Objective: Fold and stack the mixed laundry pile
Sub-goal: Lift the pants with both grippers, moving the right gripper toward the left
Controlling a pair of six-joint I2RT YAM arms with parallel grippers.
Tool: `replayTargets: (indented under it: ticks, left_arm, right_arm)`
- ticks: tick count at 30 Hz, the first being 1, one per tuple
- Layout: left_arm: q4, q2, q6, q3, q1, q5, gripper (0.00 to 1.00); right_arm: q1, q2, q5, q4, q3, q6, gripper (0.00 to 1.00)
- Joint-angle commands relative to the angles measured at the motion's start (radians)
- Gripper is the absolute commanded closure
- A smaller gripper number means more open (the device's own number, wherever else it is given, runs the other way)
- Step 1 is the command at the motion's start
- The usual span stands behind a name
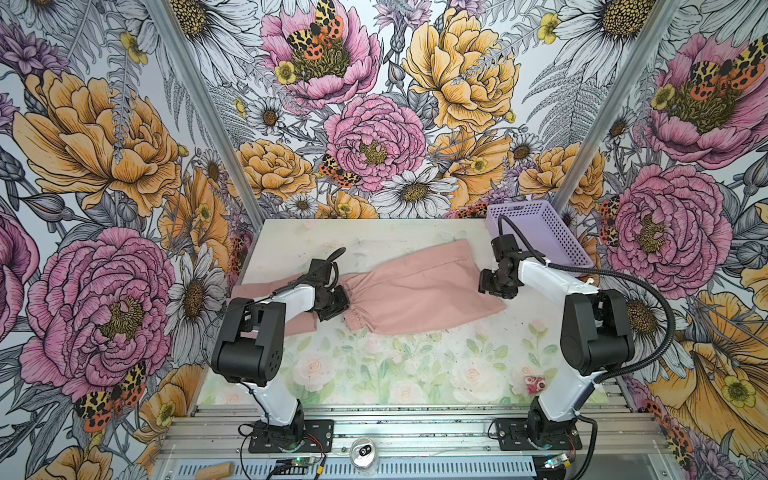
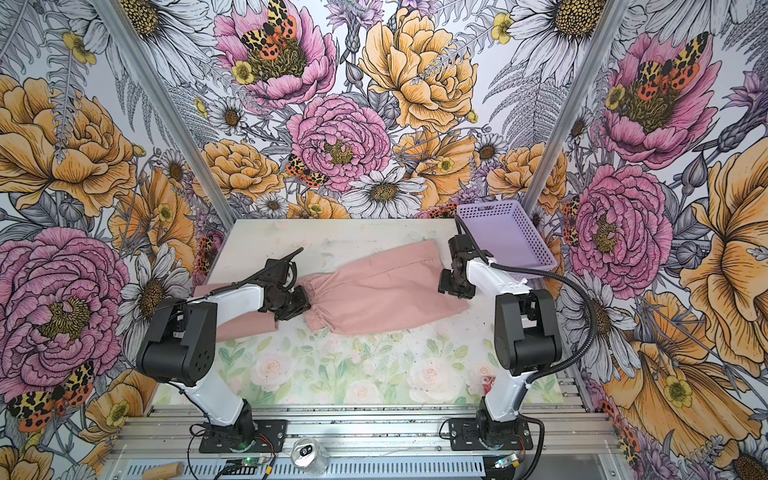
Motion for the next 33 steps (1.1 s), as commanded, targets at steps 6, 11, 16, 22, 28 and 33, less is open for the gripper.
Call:
replayTargets:
  ticks: [6,11,16,22,28,33]
  left_arm:
    - [-0.181,0.090,0.117,0.143,-0.018,-0.038,1.00]
    - [-0.386,0.045,0.226,0.293,0.002,-0.082,1.00]
    - [-0.575,-0.031,0.303,0.425,0.048,-0.103,1.00]
    - [-0.760,-0.080,0.350,0.575,0.062,-0.120,1.00]
    - [-0.802,-0.118,0.330,0.600,0.062,-0.094,1.00]
    - [-0.802,-0.119,0.325,0.576,0.065,-0.086,1.00]
  right_arm:
    - [0.010,-0.074,-0.034,-0.003,0.005,0.012,0.39]
    - [0.034,-0.096,-0.095,0.007,0.011,0.021,0.39]
    - [0.128,-0.073,-0.188,0.083,0.027,0.068,0.38]
    - [0.280,0.061,-0.304,0.255,0.105,0.155,0.38]
    - [0.380,0.229,-0.371,0.366,0.256,0.224,0.40]
    - [0.401,0.287,-0.392,0.388,0.339,0.251,0.40]
